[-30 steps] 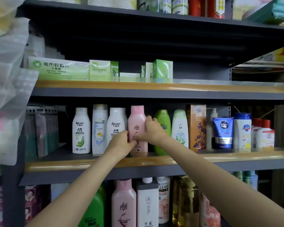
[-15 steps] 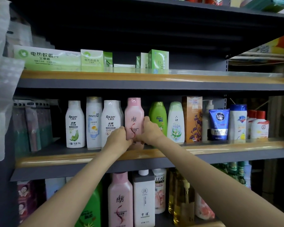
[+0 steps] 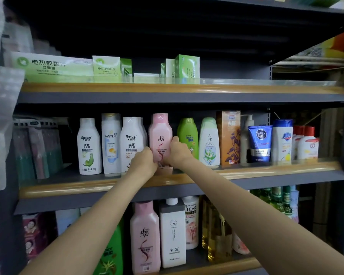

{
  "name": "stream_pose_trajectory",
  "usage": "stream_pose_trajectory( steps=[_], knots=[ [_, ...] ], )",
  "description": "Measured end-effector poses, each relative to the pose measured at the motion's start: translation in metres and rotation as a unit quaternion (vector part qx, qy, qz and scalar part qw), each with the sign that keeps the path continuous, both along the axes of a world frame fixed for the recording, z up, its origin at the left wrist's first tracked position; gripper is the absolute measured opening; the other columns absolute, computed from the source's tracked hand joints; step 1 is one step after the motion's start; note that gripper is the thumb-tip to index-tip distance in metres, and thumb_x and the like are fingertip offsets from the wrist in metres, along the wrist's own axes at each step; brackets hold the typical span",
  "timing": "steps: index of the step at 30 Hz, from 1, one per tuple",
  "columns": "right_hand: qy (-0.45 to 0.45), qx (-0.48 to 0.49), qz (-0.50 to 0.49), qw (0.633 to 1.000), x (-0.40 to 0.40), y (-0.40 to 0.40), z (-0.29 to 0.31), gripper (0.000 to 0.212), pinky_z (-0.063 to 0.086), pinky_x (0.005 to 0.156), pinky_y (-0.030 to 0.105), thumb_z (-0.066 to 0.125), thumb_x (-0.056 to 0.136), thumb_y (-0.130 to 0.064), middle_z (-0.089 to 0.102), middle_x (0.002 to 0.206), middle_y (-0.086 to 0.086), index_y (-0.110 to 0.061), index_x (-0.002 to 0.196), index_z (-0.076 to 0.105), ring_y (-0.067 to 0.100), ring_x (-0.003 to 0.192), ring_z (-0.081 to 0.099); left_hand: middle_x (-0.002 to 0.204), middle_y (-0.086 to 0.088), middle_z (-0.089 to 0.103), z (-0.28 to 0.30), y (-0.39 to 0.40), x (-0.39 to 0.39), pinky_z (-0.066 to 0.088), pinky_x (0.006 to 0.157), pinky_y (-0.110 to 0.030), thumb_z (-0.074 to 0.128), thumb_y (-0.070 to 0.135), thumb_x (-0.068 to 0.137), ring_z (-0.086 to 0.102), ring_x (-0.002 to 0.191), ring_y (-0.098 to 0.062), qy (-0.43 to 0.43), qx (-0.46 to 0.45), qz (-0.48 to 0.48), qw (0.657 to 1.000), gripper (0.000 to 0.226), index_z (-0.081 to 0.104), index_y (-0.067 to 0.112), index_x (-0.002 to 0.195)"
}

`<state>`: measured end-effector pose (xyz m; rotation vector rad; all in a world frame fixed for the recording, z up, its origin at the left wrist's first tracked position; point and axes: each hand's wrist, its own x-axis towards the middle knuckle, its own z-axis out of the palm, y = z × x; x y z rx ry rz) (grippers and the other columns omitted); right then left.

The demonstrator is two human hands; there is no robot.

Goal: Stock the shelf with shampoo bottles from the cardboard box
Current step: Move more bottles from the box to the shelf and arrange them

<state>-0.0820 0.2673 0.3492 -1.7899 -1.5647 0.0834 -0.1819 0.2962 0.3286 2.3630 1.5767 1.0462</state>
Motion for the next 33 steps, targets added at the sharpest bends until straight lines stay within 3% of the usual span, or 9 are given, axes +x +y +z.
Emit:
stream_pose_trajectory(
  steps=[8,12,15,19,21,23,26,28,33],
  knots=[
    [0.002,-0.007,-0.012,1.000,-0.001,0.005,-0.001,0.037,0.040,0.073,0.035,0.053,0.089,-0.007,0.054,0.121,0.024,0.002,0.120,0.034,0.039,0.110,0.056,0.111,-0.022,0.058,0.001,-0.001,0.003,0.045,0.083,-0.041,0.055,0.013,0.088,0.056,0.103,-0.037,0.013,-0.003,0.008,1.000,0.028,0.047,-0.002,0.110],
    [0.020,0.006,-0.012,1.000,0.000,0.008,-0.006,0.031,0.052,0.081,0.043,0.056,0.086,-0.002,0.056,0.117,0.026,-0.003,0.110,0.036,0.039,0.103,0.061,0.109,-0.023,0.059,0.000,-0.002,0.002,0.045,0.082,-0.041,0.055,0.013,0.087,0.057,0.101,-0.038,0.009,-0.001,0.011,1.000,0.027,0.048,-0.001,0.108],
    [0.004,0.031,-0.024,0.999,0.003,0.003,-0.010,0.030,0.046,0.085,0.043,0.058,0.085,-0.004,0.056,0.118,0.026,-0.002,0.109,0.038,0.039,0.109,0.058,0.110,-0.019,0.060,-0.004,-0.010,0.000,0.045,0.083,-0.041,0.055,0.017,0.087,0.057,0.101,-0.036,-0.029,0.022,0.015,0.999,0.029,0.048,0.001,0.111],
    [-0.029,0.110,-0.005,0.993,0.007,-0.015,-0.013,0.037,0.043,0.085,0.040,0.061,0.085,-0.010,0.060,0.113,0.024,0.002,0.115,0.042,0.038,0.108,0.056,0.113,-0.015,0.052,-0.012,-0.037,-0.002,0.041,0.082,-0.037,0.051,0.010,0.087,0.055,0.098,-0.032,-0.110,0.175,-0.004,0.978,0.025,0.050,0.002,0.111],
    [-0.046,0.173,0.017,0.984,0.013,-0.034,-0.015,0.036,0.044,0.087,0.042,0.061,0.085,-0.011,0.063,0.110,0.021,0.002,0.115,0.047,0.037,0.104,0.059,0.108,-0.017,0.054,-0.017,-0.051,0.004,0.041,0.080,-0.036,0.049,0.005,0.084,0.055,0.096,-0.033,-0.126,0.274,-0.057,0.952,0.022,0.053,0.002,0.105],
    [-0.057,0.230,0.038,0.971,0.030,-0.061,-0.026,0.027,0.047,0.080,0.040,0.058,0.082,-0.007,0.067,0.102,0.018,0.002,0.107,0.054,0.035,0.094,0.063,0.102,-0.017,0.054,-0.028,-0.065,0.022,0.040,0.079,-0.034,0.043,0.005,0.080,0.054,0.095,-0.032,-0.120,0.299,-0.132,0.937,0.024,0.054,0.002,0.101],
    [-0.077,0.229,0.029,0.970,0.078,-0.107,-0.061,0.020,0.047,0.070,0.033,0.052,0.073,-0.007,0.070,0.086,0.014,-0.001,0.090,0.060,0.027,0.078,0.064,0.097,-0.020,0.055,-0.060,-0.087,0.069,0.037,0.080,-0.032,0.040,0.007,0.072,0.047,0.093,-0.025,-0.094,0.275,-0.245,0.925,0.029,0.054,0.001,0.096],
    [-0.071,0.184,-0.008,0.980,0.123,-0.135,-0.095,0.023,0.039,0.063,0.025,0.049,0.070,-0.011,0.070,0.077,0.016,0.001,0.083,0.063,0.019,0.070,0.059,0.099,-0.019,0.055,-0.092,-0.104,0.108,0.034,0.080,-0.030,0.042,0.006,0.074,0.047,0.095,-0.026,-0.066,0.235,-0.293,0.924,0.027,0.054,0.001,0.098],
    [-0.060,-0.035,-0.170,0.983,0.246,-0.206,-0.209,0.018,0.045,0.075,0.035,0.055,0.083,-0.009,0.070,0.091,0.019,-0.001,0.095,0.066,0.036,0.089,0.064,0.112,-0.016,0.051,-0.193,-0.140,0.206,0.037,0.088,-0.035,0.050,0.000,0.078,0.050,0.108,-0.033,0.049,0.058,-0.407,0.910,0.033,0.051,0.003,0.112]
  ],
)
